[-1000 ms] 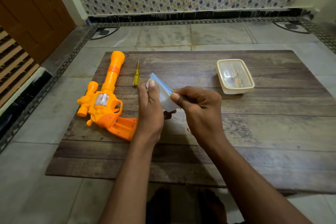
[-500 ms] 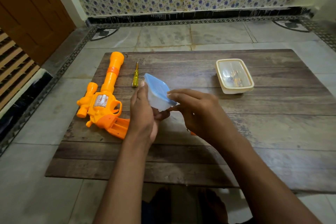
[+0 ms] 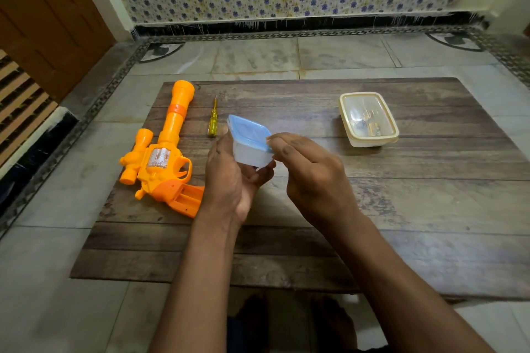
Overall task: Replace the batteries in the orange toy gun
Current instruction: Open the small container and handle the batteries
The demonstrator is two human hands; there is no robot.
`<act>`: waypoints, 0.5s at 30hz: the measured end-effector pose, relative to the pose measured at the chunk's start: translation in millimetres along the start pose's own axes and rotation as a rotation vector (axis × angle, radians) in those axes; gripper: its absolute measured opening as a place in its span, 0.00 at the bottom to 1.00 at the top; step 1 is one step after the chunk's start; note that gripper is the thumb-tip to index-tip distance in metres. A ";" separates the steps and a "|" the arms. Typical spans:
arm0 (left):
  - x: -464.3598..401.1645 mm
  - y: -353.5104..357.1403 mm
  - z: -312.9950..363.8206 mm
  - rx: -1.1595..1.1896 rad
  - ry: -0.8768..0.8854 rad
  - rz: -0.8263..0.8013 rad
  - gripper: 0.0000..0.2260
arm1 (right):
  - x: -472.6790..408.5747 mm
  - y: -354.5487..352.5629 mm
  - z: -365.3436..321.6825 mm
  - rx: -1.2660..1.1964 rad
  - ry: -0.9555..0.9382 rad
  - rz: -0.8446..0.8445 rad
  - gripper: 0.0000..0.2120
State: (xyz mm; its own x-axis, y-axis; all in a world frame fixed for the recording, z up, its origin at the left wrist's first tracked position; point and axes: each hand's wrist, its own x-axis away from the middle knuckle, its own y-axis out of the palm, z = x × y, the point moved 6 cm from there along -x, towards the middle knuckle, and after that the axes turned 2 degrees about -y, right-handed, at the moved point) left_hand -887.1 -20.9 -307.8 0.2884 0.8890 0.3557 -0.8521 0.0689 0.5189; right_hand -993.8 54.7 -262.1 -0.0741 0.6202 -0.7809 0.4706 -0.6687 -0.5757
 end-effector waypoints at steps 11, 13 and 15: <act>-0.5 -6.5 5.1 -0.067 0.014 -0.003 0.19 | 2.7 7.0 14.6 -0.212 0.120 0.055 0.16; -0.1 -7.5 6.1 -0.061 0.019 0.000 0.19 | 2.4 6.7 15.1 -0.241 0.134 0.071 0.14; -1.0 -9.7 6.0 -0.055 0.018 0.009 0.20 | 1.8 6.5 15.0 -0.260 0.153 0.088 0.12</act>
State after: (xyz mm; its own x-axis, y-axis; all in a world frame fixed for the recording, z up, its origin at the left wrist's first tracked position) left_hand -876.5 -25.1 -308.5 0.2731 0.8977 0.3458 -0.8773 0.0850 0.4723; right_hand -1004.0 45.3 -270.8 0.1002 0.6325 -0.7681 0.6797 -0.6073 -0.4114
